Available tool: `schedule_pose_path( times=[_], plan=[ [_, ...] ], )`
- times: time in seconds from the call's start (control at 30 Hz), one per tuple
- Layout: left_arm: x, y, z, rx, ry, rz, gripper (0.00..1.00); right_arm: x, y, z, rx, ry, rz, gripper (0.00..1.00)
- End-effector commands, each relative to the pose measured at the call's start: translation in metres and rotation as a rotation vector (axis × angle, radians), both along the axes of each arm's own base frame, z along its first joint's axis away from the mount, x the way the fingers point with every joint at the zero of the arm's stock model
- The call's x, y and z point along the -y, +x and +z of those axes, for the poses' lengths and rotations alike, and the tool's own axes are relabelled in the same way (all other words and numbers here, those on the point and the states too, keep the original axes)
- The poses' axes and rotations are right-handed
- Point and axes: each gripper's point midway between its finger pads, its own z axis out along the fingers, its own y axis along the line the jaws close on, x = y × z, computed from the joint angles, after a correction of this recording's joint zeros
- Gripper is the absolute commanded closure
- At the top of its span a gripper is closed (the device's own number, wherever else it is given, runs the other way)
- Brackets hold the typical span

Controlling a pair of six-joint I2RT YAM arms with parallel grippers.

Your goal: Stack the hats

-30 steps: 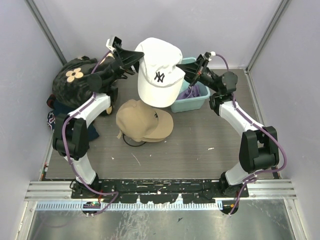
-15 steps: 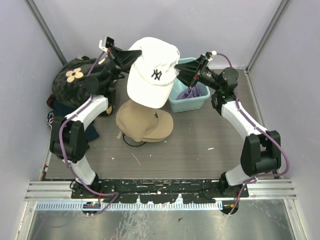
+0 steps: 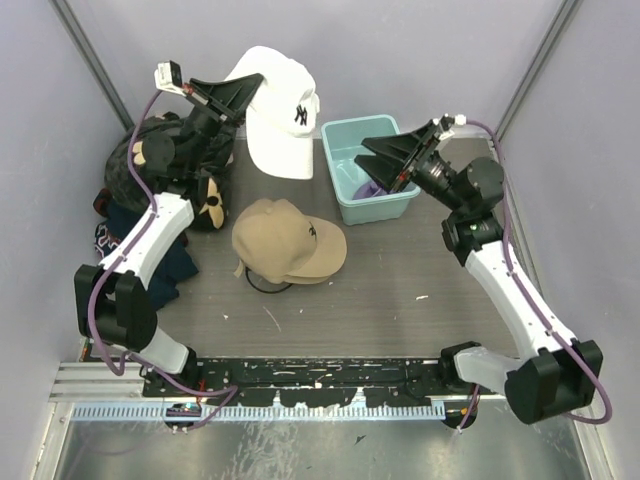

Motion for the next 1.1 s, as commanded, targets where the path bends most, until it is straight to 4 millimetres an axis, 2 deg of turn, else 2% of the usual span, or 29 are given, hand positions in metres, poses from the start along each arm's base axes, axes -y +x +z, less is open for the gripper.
schedule_pose_path(
  times=[0.0,0.13,0.27,0.7,1.07],
  plan=[
    [-0.006,0.010,0.021,0.056,0.062,0.196,1.00,-0.016,-0.013,0.001,-0.051,0.070,-0.047,0.39],
    [-0.001,0.012,0.025,0.064,0.109,0.280,1.00,-0.040,-0.030,0.005,-0.129,0.180,-0.034,0.39],
    [0.006,0.012,0.031,0.085,0.116,0.297,1.00,-0.050,-0.038,0.008,-0.161,0.238,-0.049,0.38],
    [0.005,-0.013,0.048,0.124,0.079,0.313,1.00,-0.039,-0.008,-0.023,-0.286,0.394,-0.178,0.39],
    [0.007,-0.016,0.041,0.113,0.061,0.295,1.00,-0.052,0.008,-0.019,-0.314,0.433,-0.148,0.39]
  ],
)
